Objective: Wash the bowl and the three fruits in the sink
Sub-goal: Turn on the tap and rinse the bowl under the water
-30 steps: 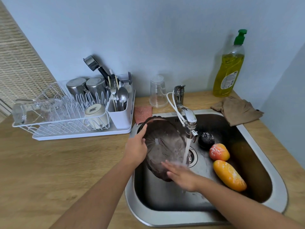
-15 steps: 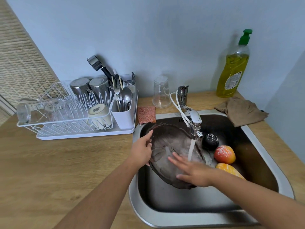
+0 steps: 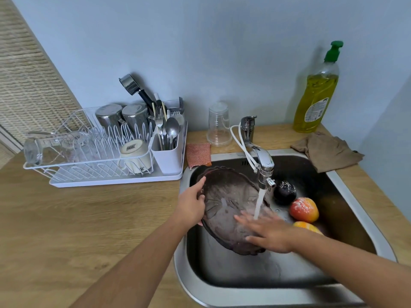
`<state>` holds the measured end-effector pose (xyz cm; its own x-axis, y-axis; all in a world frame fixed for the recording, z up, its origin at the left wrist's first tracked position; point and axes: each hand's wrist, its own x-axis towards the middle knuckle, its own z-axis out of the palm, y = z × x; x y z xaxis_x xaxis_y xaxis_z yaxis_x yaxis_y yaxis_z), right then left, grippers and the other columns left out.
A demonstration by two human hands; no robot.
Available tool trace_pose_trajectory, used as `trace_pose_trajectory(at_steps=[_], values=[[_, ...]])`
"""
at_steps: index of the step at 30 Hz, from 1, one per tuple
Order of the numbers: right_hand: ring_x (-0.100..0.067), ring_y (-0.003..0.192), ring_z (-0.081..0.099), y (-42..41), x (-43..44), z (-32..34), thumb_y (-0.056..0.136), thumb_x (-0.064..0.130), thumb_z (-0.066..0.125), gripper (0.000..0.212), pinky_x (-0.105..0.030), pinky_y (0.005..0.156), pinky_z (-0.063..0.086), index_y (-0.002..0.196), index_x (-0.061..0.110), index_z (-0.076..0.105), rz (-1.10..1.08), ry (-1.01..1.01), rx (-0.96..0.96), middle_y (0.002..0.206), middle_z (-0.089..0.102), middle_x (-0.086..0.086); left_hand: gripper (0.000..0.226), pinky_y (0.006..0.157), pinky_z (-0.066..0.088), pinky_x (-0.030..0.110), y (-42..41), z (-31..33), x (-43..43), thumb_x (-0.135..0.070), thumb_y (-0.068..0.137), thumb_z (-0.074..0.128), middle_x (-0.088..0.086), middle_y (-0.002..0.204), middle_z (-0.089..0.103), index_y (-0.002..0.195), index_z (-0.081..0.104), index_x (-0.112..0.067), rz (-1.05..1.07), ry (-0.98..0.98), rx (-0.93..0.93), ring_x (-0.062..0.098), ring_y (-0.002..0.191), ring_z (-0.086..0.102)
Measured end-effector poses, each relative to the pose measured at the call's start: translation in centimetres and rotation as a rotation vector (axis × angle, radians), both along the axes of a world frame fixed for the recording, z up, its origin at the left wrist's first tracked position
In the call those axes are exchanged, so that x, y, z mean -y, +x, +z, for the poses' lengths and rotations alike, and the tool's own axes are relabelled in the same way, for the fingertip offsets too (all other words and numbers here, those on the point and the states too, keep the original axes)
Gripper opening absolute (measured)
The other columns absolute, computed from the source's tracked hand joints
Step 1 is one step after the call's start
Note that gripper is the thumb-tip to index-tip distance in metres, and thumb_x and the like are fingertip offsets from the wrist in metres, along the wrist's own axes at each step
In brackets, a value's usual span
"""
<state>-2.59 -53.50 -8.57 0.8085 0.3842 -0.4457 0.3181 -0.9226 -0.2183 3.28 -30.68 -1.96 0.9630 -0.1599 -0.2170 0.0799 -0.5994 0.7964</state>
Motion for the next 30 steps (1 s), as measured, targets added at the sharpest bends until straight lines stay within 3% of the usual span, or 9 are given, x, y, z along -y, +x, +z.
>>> trace_pose_trajectory(at_steps=[3,8,11,14,16,20,24,28,30], values=[[-0.015,0.138,-0.021,1.2,3.5,-0.5,0.075,0.063,-0.011,0.084,-0.044,0.110,-0.021,0.152,0.033,0.006,-0.085,-0.212,0.260,0.162,-0.002,0.004,0.054,0.048,0.057,0.026,-0.6,-0.4,0.1,-0.008,0.099,0.041,0.000,0.138,0.051,0.145,0.036,-0.037,-0.038,0.006,-0.058,0.024,0.072,0.066],[-0.035,0.146,-0.010,5.4,-0.9,-1.6,0.088,0.067,0.007,0.070,-0.059,0.116,-0.007,0.151,0.035,0.009,-0.555,-0.063,0.242,0.160,-0.004,-0.011,0.053,0.062,0.056,0.014,-1.0,-0.1,0.8,-0.009,0.100,0.041,0.000,0.140,0.050,0.145,0.036,-0.036,-0.024,-0.058,-0.050,0.013,0.095,0.058],[-0.029,0.141,-0.025,5.6,-5.3,-1.1,0.098,0.050,0.018,0.059,-0.058,0.118,-0.002,0.151,0.033,0.000,-0.382,0.105,0.281,0.149,-0.032,-0.004,0.054,0.085,0.047,0.008,-0.9,0.0,0.9,-0.009,0.099,0.043,-0.002,0.145,0.048,0.145,0.036,-0.035,-0.057,-0.011,-0.008,0.013,0.118,0.053],[-0.028,0.146,-0.016,5.5,-4.5,-0.9,0.096,0.052,0.017,0.071,-0.052,0.120,0.009,0.144,0.023,-0.025,-0.531,0.195,0.323,0.157,-0.023,-0.007,0.055,0.094,0.048,0.020,-1.1,-0.5,0.8,-0.009,0.099,0.043,-0.002,0.143,0.049,0.145,0.036,-0.037,-0.051,-0.039,-0.023,0.016,0.117,0.055],[-0.034,0.147,-0.004,5.7,-3.3,-1.2,0.095,0.057,0.016,0.072,-0.056,0.118,-0.005,0.143,0.027,-0.028,-0.743,0.162,0.299,0.160,-0.006,-0.009,0.054,0.095,0.053,0.033,-1.2,-0.8,0.8,-0.010,0.099,0.043,-0.001,0.139,0.053,0.144,0.037,-0.039,-0.020,-0.083,-0.038,0.021,0.112,0.060],[-0.026,0.143,-0.023,5.9,-5.7,0.3,0.098,0.052,0.022,0.071,-0.052,0.119,-0.005,0.137,0.030,-0.033,-0.473,0.157,0.320,0.146,-0.034,0.000,0.054,0.098,0.046,0.021,-1.6,-1.2,0.9,-0.009,0.099,0.045,0.001,0.141,0.051,0.145,0.037,-0.035,-0.035,-0.045,-0.026,0.015,0.119,0.054],[-0.029,0.146,0.018,6.4,-5.1,0.6,0.100,0.045,0.028,0.067,-0.050,0.118,0.018,0.147,0.037,-0.019,-0.633,0.227,0.270,0.159,-0.011,-0.004,0.053,0.053,0.046,0.002,-1.3,-1.2,0.4,-0.009,0.099,0.043,0.000,0.138,0.052,0.145,0.036,-0.036,-0.030,-0.055,-0.029,-0.001,0.080,0.053],[-0.026,0.149,0.000,6.5,-6.5,1.3,0.099,0.046,0.033,0.070,-0.040,0.116,-0.004,0.150,0.029,-0.011,-0.564,0.198,0.337,0.160,-0.010,-0.002,0.055,0.079,0.045,0.008,-1.7,-0.9,0.8,-0.010,0.099,0.044,0.001,0.142,0.050,0.147,0.032,-0.035,-0.097,0.011,-0.011,0.010,0.112,0.055],[-0.020,0.149,-0.003,6.7,-6.2,0.9,0.100,0.036,0.037,0.066,-0.028,0.115,-0.010,0.151,0.032,-0.006,-0.439,0.263,0.370,0.160,-0.012,0.004,0.055,0.069,0.050,0.009,-1.7,-1.0,0.7,-0.010,0.100,0.044,0.000,0.142,0.050,0.146,0.032,-0.037,-0.097,0.018,-0.011,0.011,0.102,0.058]])
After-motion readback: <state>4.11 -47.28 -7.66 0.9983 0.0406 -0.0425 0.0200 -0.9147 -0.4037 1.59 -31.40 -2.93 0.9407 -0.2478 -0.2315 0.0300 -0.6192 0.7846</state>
